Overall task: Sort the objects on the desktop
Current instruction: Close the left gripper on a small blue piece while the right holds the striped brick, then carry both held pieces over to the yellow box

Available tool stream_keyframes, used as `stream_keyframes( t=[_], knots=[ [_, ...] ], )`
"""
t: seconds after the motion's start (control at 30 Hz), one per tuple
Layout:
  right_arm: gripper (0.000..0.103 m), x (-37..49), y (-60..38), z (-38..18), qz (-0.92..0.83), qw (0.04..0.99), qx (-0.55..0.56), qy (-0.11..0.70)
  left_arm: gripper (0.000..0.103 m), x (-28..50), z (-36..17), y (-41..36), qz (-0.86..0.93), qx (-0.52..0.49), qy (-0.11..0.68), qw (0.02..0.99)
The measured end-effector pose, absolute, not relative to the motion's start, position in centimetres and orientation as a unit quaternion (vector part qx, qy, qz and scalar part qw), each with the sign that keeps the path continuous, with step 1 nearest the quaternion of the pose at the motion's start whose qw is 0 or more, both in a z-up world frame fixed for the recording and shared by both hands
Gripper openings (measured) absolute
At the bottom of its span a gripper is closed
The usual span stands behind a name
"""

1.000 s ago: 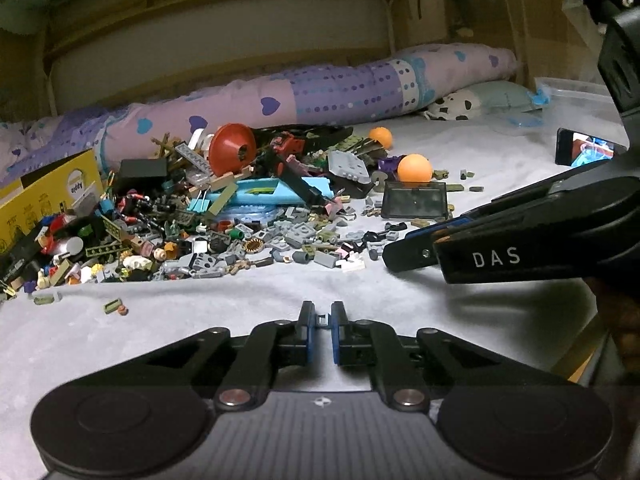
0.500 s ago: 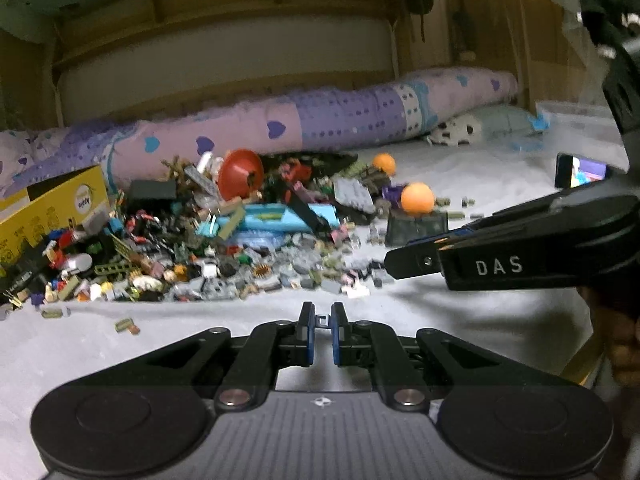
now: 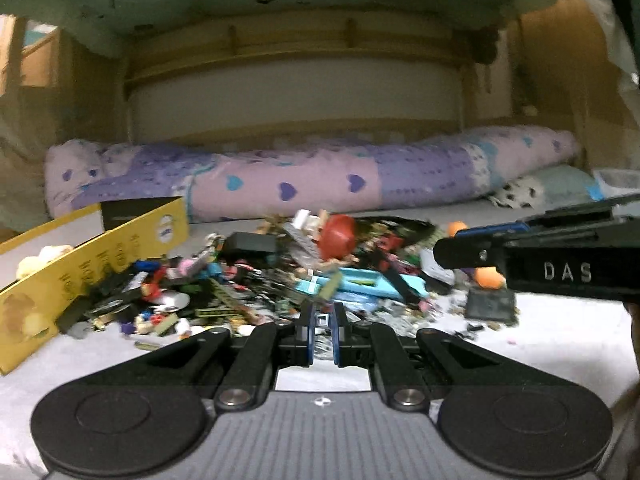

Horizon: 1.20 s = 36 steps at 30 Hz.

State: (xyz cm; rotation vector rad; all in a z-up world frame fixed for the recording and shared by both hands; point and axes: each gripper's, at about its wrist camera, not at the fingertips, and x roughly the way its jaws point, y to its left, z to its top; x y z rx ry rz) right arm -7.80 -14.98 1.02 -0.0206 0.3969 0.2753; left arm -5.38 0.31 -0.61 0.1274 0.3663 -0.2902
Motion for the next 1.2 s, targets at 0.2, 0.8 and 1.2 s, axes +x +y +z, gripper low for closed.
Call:
stream_keyframes(
  t=[0.2,0.8,1.2],
  knots=[
    [0.016,-6.9,-12.2,2.0,0.155,0.969,0.000,0.191,0.009,-5.1,0.8,2.2,-0.133,0.038,0.177,0.974],
    [0.017,-2.5,-7.0,4.1,0.219,0.960,0.022,0.172,0.009,-3.2,4.1,10.8,0.005,0.023,0.168,0.986],
    [0.017,1.5,-0.6,4.0,0.295,0.943,0.015,0.152,0.009,-2.8,7.9,17.3,0.088,0.024,0.137,0.986]
  ],
)
